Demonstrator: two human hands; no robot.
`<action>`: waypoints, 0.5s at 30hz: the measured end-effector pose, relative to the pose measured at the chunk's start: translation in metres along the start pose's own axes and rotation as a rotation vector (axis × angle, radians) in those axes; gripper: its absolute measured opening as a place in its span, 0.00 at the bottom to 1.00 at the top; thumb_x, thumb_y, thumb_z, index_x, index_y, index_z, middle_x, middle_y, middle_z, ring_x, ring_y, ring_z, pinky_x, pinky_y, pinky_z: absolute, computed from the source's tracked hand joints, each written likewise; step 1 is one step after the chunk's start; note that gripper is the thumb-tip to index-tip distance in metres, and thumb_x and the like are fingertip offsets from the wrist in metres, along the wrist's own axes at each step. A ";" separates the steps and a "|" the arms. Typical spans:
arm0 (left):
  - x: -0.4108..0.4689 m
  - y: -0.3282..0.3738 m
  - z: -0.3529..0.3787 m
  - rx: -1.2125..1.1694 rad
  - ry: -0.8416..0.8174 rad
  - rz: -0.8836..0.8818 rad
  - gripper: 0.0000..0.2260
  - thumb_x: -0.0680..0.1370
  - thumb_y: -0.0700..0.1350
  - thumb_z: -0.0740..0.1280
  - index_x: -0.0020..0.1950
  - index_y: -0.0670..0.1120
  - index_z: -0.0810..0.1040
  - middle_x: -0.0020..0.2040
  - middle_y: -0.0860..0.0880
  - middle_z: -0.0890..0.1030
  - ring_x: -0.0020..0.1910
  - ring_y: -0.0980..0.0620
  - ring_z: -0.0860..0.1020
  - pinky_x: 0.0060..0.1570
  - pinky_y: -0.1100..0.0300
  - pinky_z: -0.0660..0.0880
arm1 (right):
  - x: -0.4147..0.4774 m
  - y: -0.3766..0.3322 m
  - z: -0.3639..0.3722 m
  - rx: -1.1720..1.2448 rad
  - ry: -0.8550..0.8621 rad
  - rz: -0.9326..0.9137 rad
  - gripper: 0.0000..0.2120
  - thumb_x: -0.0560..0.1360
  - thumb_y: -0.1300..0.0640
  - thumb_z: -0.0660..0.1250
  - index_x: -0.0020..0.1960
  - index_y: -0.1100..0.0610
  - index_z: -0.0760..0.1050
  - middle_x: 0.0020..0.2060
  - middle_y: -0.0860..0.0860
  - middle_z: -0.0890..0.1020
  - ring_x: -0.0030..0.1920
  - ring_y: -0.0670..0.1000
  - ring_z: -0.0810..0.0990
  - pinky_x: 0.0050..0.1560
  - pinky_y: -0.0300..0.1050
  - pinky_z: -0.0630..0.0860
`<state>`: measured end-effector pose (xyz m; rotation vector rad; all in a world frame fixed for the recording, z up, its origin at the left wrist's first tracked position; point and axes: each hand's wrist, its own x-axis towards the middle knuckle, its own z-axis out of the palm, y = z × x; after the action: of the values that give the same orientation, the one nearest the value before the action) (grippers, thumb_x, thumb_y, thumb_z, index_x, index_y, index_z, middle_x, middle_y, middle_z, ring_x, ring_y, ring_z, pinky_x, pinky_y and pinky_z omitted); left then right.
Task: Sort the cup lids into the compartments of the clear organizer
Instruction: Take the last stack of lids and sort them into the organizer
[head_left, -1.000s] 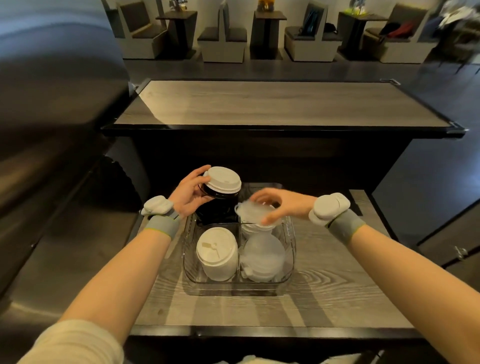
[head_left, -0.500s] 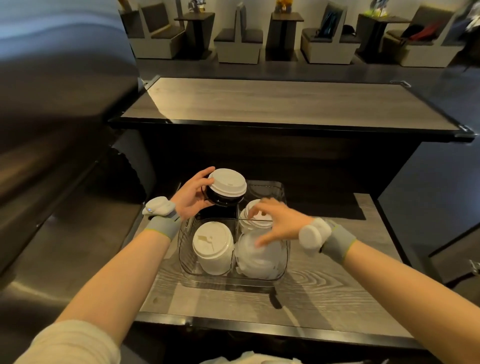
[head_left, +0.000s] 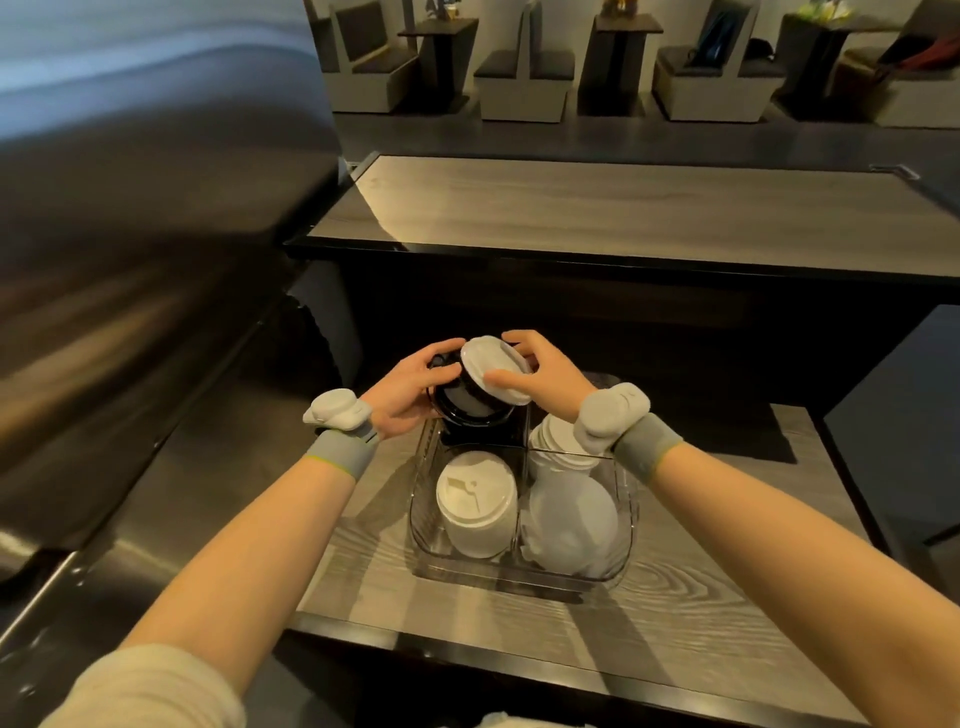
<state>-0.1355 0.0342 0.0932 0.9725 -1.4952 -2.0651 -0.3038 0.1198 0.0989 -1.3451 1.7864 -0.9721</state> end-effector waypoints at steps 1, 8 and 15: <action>0.001 0.001 -0.006 -0.026 0.030 0.005 0.21 0.79 0.36 0.60 0.71 0.48 0.67 0.54 0.48 0.78 0.51 0.50 0.78 0.40 0.59 0.80 | 0.004 0.001 -0.001 0.045 0.033 0.027 0.30 0.71 0.50 0.70 0.69 0.54 0.64 0.64 0.55 0.72 0.64 0.55 0.71 0.62 0.48 0.70; 0.006 0.004 -0.029 -0.115 0.136 -0.009 0.21 0.78 0.34 0.60 0.70 0.46 0.68 0.50 0.47 0.79 0.46 0.51 0.79 0.37 0.60 0.81 | 0.007 0.037 -0.022 -0.598 -0.047 0.376 0.28 0.71 0.49 0.68 0.67 0.55 0.63 0.63 0.59 0.71 0.62 0.62 0.72 0.63 0.55 0.71; 0.013 0.003 -0.033 -0.108 0.119 -0.013 0.19 0.78 0.35 0.60 0.68 0.46 0.70 0.51 0.47 0.79 0.47 0.51 0.79 0.37 0.61 0.81 | 0.010 0.081 -0.016 -0.789 -0.234 0.395 0.32 0.71 0.50 0.69 0.69 0.57 0.60 0.65 0.61 0.70 0.63 0.64 0.72 0.63 0.56 0.72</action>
<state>-0.1202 0.0024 0.0859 1.0461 -1.3074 -2.0362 -0.3568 0.1272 0.0350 -1.3736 2.2193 0.1368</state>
